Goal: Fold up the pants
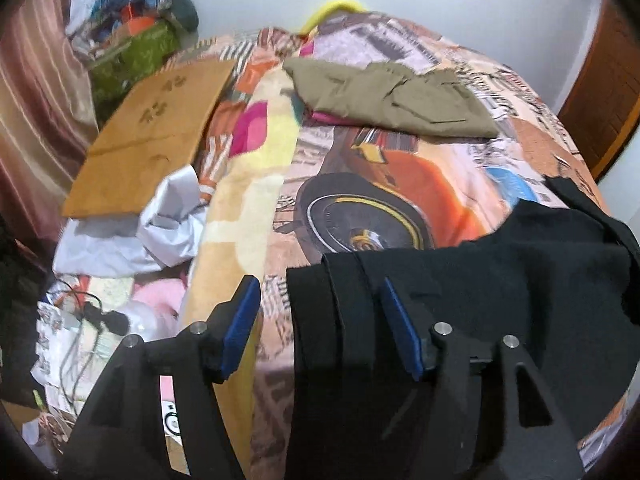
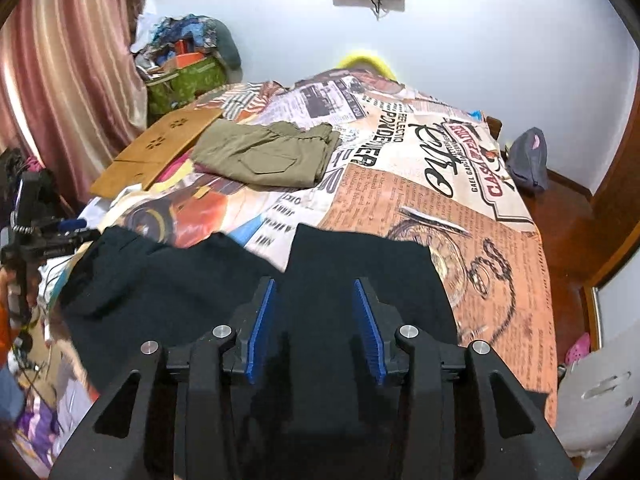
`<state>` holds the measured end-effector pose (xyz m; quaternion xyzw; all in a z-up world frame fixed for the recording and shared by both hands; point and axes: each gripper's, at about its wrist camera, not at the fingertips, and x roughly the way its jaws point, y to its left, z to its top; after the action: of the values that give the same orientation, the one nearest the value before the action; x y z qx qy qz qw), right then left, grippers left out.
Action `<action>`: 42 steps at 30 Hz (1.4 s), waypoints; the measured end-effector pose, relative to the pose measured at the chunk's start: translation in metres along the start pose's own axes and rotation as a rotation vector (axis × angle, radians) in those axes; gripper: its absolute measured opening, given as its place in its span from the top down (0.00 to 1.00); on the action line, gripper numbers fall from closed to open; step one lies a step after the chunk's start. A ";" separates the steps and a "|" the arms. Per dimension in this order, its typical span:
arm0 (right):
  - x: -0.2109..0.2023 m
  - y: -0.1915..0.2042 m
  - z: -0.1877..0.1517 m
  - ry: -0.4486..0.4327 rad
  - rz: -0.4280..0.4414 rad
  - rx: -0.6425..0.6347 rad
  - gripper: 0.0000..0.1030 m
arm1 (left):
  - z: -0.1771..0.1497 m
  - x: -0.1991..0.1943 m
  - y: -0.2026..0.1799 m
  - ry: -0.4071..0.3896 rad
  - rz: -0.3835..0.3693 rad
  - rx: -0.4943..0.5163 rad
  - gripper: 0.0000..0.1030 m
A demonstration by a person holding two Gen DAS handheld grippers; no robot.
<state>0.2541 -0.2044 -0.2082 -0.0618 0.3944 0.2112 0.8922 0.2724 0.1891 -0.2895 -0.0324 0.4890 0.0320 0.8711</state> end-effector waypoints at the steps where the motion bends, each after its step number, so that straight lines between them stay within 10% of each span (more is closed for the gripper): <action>1: 0.009 -0.001 0.004 0.012 0.001 0.004 0.62 | 0.002 0.007 0.002 0.012 -0.015 -0.013 0.39; 20: 0.147 0.024 0.037 0.383 0.025 -0.125 0.54 | -0.002 0.032 -0.002 0.053 -0.179 -0.018 0.66; 23: 0.150 0.016 0.038 0.386 0.055 -0.074 0.67 | -0.002 0.031 -0.002 0.041 -0.169 -0.021 0.70; 27: 0.146 0.015 0.038 0.376 0.046 -0.079 0.92 | -0.004 0.025 -0.008 0.021 -0.140 0.009 0.81; 42: 0.014 -0.031 0.049 0.043 -0.006 0.059 0.95 | -0.011 -0.017 0.009 -0.023 -0.068 -0.017 0.85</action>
<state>0.3090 -0.2139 -0.1865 -0.0409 0.4191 0.1956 0.8857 0.2533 0.1964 -0.2806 -0.0561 0.4775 0.0067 0.8768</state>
